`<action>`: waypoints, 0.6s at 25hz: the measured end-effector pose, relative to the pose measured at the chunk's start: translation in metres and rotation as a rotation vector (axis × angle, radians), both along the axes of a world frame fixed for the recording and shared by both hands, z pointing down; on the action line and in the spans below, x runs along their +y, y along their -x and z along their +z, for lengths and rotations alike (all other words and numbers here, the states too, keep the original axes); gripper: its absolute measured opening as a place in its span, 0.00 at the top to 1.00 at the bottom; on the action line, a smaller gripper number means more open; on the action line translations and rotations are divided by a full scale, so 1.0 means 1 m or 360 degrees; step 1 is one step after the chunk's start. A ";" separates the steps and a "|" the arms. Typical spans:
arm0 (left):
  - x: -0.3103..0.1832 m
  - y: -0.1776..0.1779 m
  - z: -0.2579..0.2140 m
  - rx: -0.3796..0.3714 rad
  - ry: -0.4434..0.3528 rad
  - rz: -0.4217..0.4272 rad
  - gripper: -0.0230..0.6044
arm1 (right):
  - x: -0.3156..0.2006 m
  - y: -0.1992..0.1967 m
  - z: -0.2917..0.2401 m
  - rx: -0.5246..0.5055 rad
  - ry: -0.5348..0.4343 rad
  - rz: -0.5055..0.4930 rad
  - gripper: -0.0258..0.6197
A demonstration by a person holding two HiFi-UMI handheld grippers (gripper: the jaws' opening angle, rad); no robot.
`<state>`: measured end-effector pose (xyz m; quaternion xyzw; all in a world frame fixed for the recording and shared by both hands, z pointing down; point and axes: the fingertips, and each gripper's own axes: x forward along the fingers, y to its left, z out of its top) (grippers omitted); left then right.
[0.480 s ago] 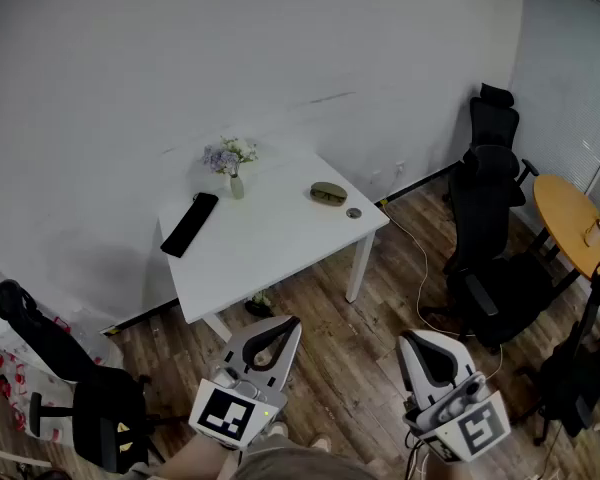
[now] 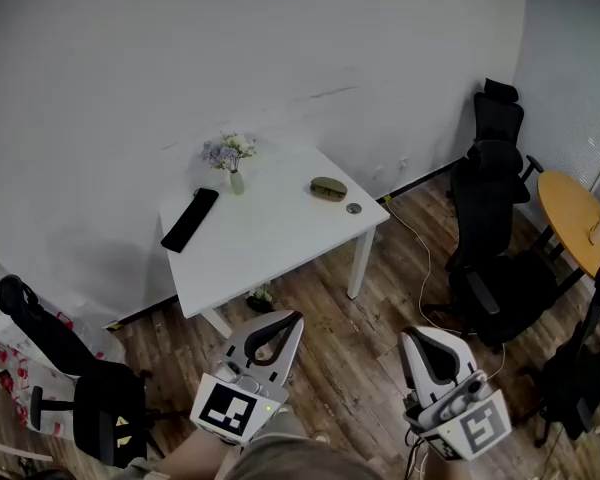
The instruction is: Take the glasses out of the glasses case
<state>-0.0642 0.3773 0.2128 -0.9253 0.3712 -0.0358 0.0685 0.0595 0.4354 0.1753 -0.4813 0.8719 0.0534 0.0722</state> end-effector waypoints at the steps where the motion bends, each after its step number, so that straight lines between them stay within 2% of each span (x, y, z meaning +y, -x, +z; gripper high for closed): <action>1: -0.001 0.000 0.000 0.0001 0.0004 -0.0001 0.94 | -0.001 -0.003 -0.001 -0.0008 -0.0010 0.0031 0.91; 3: -0.004 0.001 0.000 0.0003 0.0005 -0.0005 0.94 | -0.004 -0.011 -0.005 -0.0012 -0.0045 0.0119 0.89; 5: -0.009 0.001 -0.001 0.0007 -0.0008 -0.0009 0.94 | -0.008 -0.018 -0.007 -0.0013 -0.0068 0.0170 0.66; 10: -0.027 -0.003 0.006 0.0006 -0.0045 0.0000 0.94 | -0.023 -0.026 0.005 -0.0023 -0.0063 0.0195 0.64; 15: -0.067 -0.005 0.025 0.0023 -0.0014 -0.0007 0.94 | -0.061 -0.028 0.026 0.0006 -0.0020 0.0208 0.64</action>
